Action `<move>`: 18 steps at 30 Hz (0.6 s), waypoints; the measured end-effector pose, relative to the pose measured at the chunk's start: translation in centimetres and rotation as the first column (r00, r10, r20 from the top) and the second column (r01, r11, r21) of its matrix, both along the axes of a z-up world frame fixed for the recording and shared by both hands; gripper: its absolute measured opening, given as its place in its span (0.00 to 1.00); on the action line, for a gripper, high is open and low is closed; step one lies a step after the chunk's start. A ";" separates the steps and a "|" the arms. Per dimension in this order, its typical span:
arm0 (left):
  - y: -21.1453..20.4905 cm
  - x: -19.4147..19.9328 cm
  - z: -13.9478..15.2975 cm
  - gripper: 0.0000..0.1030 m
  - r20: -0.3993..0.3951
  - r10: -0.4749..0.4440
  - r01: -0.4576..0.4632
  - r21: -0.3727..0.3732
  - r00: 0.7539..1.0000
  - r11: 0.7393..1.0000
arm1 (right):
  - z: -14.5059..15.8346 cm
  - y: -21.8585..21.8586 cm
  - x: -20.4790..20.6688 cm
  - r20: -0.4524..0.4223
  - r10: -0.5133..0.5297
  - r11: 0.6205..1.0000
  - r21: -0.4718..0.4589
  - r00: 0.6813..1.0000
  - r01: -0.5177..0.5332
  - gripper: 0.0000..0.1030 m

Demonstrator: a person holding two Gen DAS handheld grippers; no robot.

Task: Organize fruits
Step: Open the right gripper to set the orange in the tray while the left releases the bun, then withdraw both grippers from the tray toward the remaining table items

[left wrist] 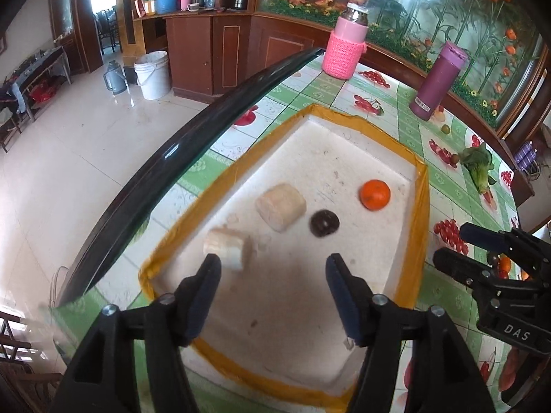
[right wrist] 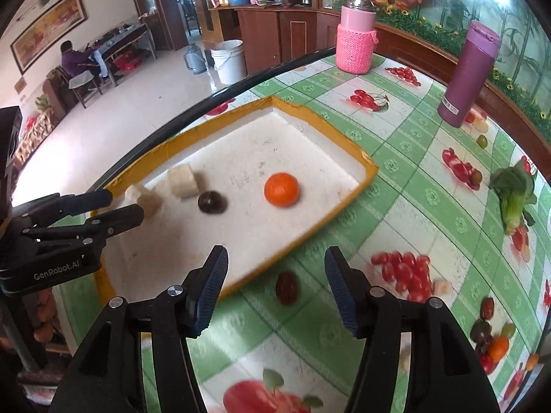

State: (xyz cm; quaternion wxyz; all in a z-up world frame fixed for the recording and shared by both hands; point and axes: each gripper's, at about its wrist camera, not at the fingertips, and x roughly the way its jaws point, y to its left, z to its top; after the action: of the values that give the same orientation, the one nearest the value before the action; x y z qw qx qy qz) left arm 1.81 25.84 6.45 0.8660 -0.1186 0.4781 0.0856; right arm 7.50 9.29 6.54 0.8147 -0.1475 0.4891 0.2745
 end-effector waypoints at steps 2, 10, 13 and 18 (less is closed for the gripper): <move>-1.1 -1.0 0.2 0.71 0.017 0.003 -0.004 0.019 1.000 1.000 | 0.1 -0.9 -0.9 0.000 0.004 1.000 -0.014 1.000 -0.004 0.56; -4.4 -3.5 -0.2 0.75 0.000 -0.023 0.023 0.015 1.000 1.000 | 0.7 -6.8 -3.7 -0.009 -0.047 0.999 -0.018 0.999 0.047 0.61; -5.3 -4.0 0.0 0.75 -0.001 -0.023 0.023 0.029 1.000 0.999 | 0.9 -9.9 -4.7 -0.004 -0.098 0.995 -0.018 0.995 0.098 0.64; -7.6 -4.4 0.3 0.77 -0.008 -0.044 0.044 0.057 0.999 0.997 | 1.0 -15.9 -6.2 0.010 -0.204 0.979 -0.018 0.979 0.205 0.65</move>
State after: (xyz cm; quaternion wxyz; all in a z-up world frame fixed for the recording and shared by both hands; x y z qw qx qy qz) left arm -2.57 18.25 6.77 0.8692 -0.0828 0.4807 0.0806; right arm 1.29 -6.57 7.50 0.8391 -0.1053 0.5010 0.1840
